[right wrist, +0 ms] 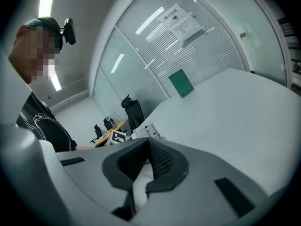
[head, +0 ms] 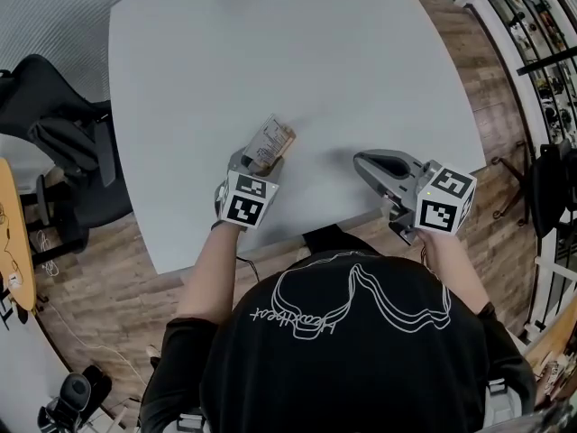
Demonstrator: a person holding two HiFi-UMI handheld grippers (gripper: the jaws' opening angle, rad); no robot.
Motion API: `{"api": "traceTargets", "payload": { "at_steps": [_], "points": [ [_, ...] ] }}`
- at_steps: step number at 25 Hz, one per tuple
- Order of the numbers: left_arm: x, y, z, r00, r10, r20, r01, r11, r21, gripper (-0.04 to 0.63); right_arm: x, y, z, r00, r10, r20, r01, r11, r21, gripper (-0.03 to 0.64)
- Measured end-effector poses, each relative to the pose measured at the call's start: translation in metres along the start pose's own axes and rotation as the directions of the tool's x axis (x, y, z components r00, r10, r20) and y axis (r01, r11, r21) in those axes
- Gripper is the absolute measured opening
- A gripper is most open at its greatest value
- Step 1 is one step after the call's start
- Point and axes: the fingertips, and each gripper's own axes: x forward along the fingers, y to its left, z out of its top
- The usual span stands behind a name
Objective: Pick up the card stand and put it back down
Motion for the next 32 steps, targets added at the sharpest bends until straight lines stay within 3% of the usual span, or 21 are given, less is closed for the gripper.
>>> {"api": "traceTargets", "payload": {
  "at_steps": [9, 18, 22, 26, 29, 32],
  "points": [
    [-0.012, 0.001, -0.002, 0.999, 0.019, 0.031, -0.016, 0.996, -0.092, 0.252, -0.010, 0.016, -0.004, 1.000, 0.013, 0.000, -0.013, 1.000, -0.018, 0.008],
    [-0.094, 0.007, 0.006, 0.983, 0.131, 0.126, -0.093, 0.959, -0.269, 0.252, -0.013, 0.056, -0.007, 0.998, 0.059, 0.015, -0.058, 0.996, -0.069, 0.008],
    [-0.143, -0.016, 0.021, 0.967, 0.109, 0.230, -0.019, 0.933, -0.360, 0.252, -0.017, 0.081, -0.014, 0.996, 0.085, 0.028, -0.082, 0.993, -0.088, 0.008],
    [-0.188, -0.062, 0.039, 0.931, 0.027, 0.365, 0.129, 0.910, -0.394, 0.243, -0.020, 0.107, -0.018, 0.993, 0.107, 0.049, -0.100, 0.988, -0.121, 0.008],
    [-0.217, -0.094, 0.051, 0.898, -0.028, 0.438, 0.218, 0.895, -0.390, 0.229, -0.024, 0.127, -0.022, 0.990, 0.122, 0.073, -0.112, 0.984, -0.136, 0.008],
    [-0.244, -0.118, 0.063, 0.857, -0.075, 0.510, 0.282, 0.896, -0.343, 0.177, -0.028, 0.146, -0.027, 0.987, 0.135, 0.092, -0.120, 0.981, -0.156, 0.008]
  ]
}}
